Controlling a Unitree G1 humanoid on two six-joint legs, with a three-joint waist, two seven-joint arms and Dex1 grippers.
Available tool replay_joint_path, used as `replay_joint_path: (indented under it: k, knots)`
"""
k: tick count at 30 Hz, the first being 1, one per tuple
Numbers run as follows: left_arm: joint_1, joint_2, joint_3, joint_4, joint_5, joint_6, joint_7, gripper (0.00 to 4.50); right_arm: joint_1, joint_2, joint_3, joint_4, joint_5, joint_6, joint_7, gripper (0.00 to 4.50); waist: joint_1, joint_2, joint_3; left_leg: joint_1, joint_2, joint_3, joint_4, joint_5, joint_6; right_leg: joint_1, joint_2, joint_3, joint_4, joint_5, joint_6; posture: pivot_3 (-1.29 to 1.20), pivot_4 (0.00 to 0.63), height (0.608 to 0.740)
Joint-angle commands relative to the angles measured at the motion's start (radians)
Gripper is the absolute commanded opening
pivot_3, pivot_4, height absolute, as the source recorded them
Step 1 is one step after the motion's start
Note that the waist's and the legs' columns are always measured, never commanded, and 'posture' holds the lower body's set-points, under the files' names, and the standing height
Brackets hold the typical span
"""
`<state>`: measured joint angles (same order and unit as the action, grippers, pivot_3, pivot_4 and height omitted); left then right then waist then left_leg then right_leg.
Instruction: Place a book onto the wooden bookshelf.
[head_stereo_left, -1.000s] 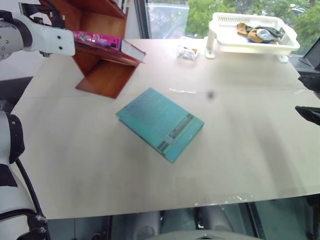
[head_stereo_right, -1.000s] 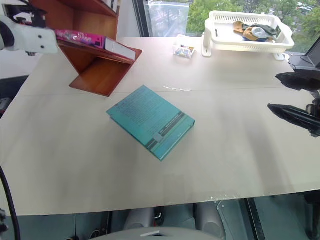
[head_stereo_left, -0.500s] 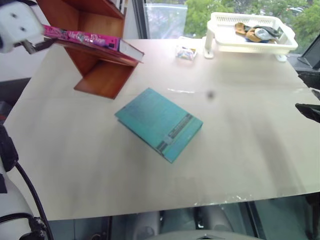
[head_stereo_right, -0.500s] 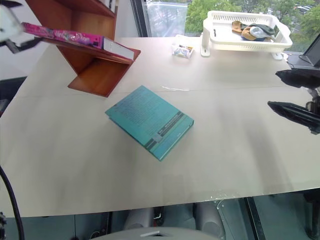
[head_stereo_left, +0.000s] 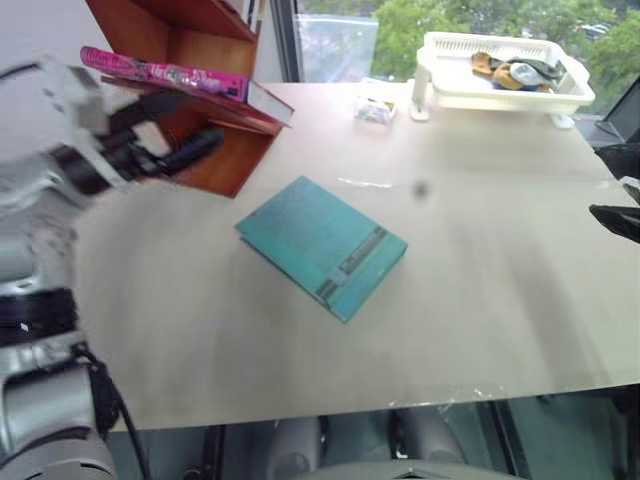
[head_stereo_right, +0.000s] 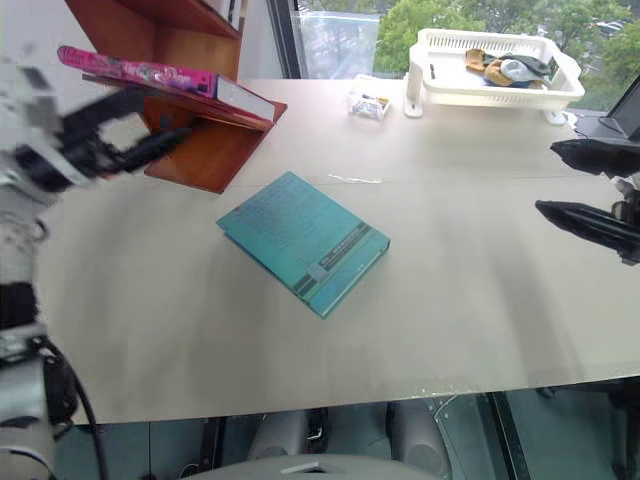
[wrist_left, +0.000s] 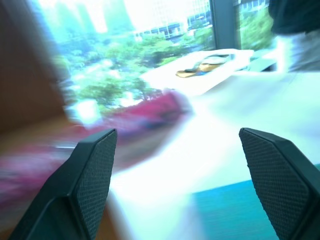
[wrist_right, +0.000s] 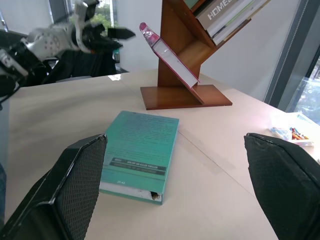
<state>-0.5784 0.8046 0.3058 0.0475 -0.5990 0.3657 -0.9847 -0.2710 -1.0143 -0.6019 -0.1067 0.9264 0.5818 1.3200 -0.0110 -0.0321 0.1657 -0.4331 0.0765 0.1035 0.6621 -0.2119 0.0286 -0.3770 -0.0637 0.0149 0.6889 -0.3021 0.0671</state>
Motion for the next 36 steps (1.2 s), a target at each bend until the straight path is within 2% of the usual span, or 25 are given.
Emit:
replay_joint_path:
  k: [1, 7, 10, 13, 19, 24, 29, 36]
  knots:
    - [0.064, -0.118, -0.043, -0.174, -0.046, 0.051, 0.119, 4.17, -0.005, -0.038, -0.053, -0.005, 0.020, 0.007, 0.014, 4.50, 0.000, 0.001, -0.001, 0.001, 0.000, 0.000, 0.000, 0.000, 0.000, 0.000, 0.000, 0.001, 0.000, 0.000, 0.000, 0.00, 0.150, 0.740]
    - [0.026, -0.374, -0.139, -0.143, 0.083, -0.017, 0.370, 4.17, 0.023, -0.032, -0.090, -0.025, 0.070, 0.051, 0.013, 4.50, 0.005, 0.001, -0.001, 0.000, -0.001, 0.000, 0.005, -0.002, 0.004, 0.001, 0.000, 0.001, 0.005, 0.000, 0.000, 0.00, 0.150, 0.740]
    - [-0.011, -0.463, -0.194, -0.079, 0.168, -0.093, 0.431, 4.17, 0.022, -0.026, -0.107, -0.038, 0.126, 0.095, -0.004, 4.50, 0.007, 0.001, -0.001, 0.001, -0.001, 0.000, 0.006, -0.002, 0.004, 0.002, 0.000, 0.001, 0.005, 0.000, 0.000, 0.00, 0.150, 0.740]
    - [-0.069, -0.513, -0.215, 0.011, 0.214, -0.159, 0.443, 4.17, 0.028, -0.027, -0.119, -0.053, 0.149, 0.116, -0.018, 4.50, 0.008, 0.001, -0.001, 0.001, -0.002, 0.000, 0.007, -0.002, 0.004, 0.002, 0.000, 0.001, 0.005, 0.000, 0.000, 0.00, 0.150, 0.740]
    - [-0.157, -0.556, -0.234, 0.162, 0.250, -0.223, 0.431, 4.17, 0.037, -0.025, -0.125, -0.056, 0.149, 0.116, -0.033, 4.50, 0.006, 0.001, -0.001, 0.000, -0.002, -0.001, 0.006, -0.002, 0.004, 0.001, 0.000, 0.001, 0.004, 0.000, 0.000, 0.00, 0.150, 0.740]
    - [-0.200, -0.571, -0.212, 0.253, 0.300, -0.265, 0.510, 4.17, 0.040, -0.031, -0.130, -0.061, 0.159, 0.124, -0.039, 4.50, 0.006, 0.001, -0.001, 0.000, -0.002, -0.002, 0.006, -0.002, 0.004, 0.001, 0.000, 0.001, 0.004, 0.000, 0.000, 0.00, 0.150, 0.740]
    - [-0.237, -0.556, -0.153, 0.341, 0.368, -0.363, 0.670, 4.17, 0.043, -0.030, -0.132, -0.051, 0.153, 0.120, -0.037, 4.50, 0.004, 0.001, 0.000, 0.000, -0.002, -0.002, 0.005, -0.002, 0.004, 0.000, 0.000, 0.001, 0.004, 0.000, 0.000, 0.00, 0.150, 0.740]
    - [-0.264, -0.542, -0.121, 0.388, 0.400, -0.437, 0.733, 4.17, 0.039, -0.023, -0.125, -0.044, 0.149, 0.113, -0.036, 4.50, 0.001, 0.000, 0.000, -0.001, -0.002, -0.002, 0.005, -0.002, 0.004, 0.000, 0.000, 0.001, 0.003, 0.000, 0.000, 0.00, 0.150, 0.740]
